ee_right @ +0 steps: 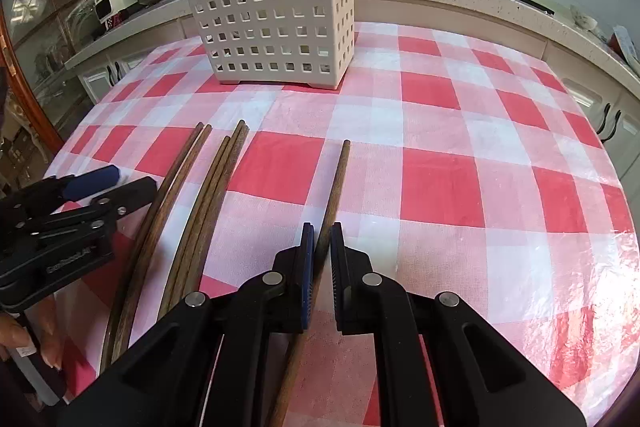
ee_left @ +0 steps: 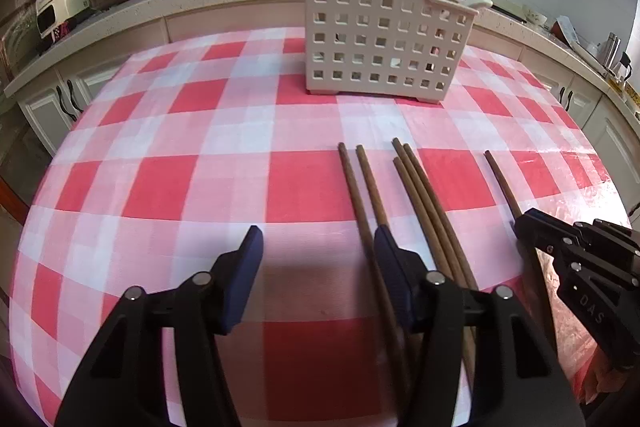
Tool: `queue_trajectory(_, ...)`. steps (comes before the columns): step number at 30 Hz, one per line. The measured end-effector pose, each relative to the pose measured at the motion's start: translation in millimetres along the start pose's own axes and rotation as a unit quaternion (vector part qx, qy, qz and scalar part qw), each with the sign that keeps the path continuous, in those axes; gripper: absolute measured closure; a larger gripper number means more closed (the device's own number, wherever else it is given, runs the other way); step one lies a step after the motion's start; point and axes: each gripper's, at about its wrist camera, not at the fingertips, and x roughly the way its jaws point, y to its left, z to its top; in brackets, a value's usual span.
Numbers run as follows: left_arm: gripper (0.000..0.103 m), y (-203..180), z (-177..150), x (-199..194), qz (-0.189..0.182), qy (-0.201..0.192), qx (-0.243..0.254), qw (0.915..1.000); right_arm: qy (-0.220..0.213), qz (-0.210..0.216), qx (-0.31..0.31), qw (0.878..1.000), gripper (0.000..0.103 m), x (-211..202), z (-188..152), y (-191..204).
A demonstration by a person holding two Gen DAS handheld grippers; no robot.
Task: Organize utensils
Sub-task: 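Close the left tool on a chopstick while the right tool closes on another, then lift both held chopsticks upright and carry them over the white basket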
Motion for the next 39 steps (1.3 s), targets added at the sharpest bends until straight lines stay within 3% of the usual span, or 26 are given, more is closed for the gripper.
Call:
queue_trajectory(12, 0.078, -12, 5, 10, 0.02, 0.009, -0.007, 0.9997, 0.002, 0.033, 0.005, 0.999, 0.095, -1, -1, -10)
queue_trajectory(19, 0.095, -13, 3, 10, 0.031, 0.002, 0.002, 0.9995, 0.002, 0.026, -0.008, 1.0, 0.094, 0, 1, -6)
queue_trajectory(29, 0.098, -7, 2, 10, 0.01, -0.003, 0.006, 0.9999, 0.002, 0.011, -0.016, 1.0, 0.096, 1, 3, -1)
queue_trajectory(32, 0.098, -1, 3, 5, -0.006, -0.004, -0.005, 1.0, -0.017, 0.015, -0.009, 1.0, 0.096, -8, 6, -3)
queue_trajectory(39, 0.098, 5, 11, -29, -0.009, -0.047, -0.004, 0.9989, -0.066, 0.009, -0.006, 0.998, 0.096, -41, 21, -2)
